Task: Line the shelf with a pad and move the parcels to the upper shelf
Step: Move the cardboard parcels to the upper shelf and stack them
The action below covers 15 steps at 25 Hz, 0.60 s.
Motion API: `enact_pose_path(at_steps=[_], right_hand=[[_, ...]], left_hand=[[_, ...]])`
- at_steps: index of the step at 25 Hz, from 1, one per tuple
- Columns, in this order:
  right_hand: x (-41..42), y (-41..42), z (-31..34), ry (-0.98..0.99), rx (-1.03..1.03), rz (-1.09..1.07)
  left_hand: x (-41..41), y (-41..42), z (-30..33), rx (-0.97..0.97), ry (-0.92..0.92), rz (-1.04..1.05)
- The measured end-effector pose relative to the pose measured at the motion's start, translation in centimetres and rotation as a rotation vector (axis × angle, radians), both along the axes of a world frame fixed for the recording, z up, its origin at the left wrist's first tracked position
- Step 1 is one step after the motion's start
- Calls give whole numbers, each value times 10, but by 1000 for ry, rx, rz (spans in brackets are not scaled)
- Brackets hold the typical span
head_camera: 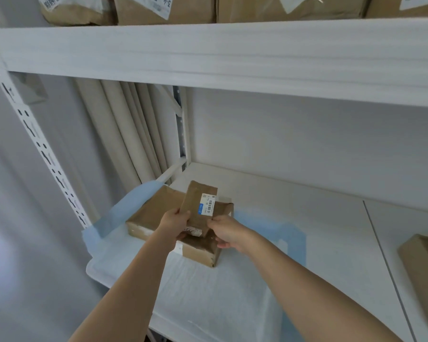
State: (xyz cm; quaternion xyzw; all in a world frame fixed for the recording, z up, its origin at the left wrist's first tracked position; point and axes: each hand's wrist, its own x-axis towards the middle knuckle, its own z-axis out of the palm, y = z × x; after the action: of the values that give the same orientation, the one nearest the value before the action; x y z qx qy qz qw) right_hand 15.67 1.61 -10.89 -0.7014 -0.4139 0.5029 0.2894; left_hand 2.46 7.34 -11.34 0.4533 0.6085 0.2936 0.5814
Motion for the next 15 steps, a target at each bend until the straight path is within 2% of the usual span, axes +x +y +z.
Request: enact_pose_path(at_steps=[3, 7, 9, 11, 15], right_hand=[[5, -1, -1, -9, -14, 22], [23, -11, 6, -4, -11, -3], [38, -20, 11, 8, 25, -45], [56, -29, 14, -26, 69, -85], [95, -57, 22, -79, 168, -169]], left_hand=[[2, 5, -2, 35, 84, -30], [9, 14, 3, -19, 223, -15], [16, 18, 5, 4, 372, 51], [33, 11, 19, 138, 526, 108], [85, -17, 44, 326, 406, 140]])
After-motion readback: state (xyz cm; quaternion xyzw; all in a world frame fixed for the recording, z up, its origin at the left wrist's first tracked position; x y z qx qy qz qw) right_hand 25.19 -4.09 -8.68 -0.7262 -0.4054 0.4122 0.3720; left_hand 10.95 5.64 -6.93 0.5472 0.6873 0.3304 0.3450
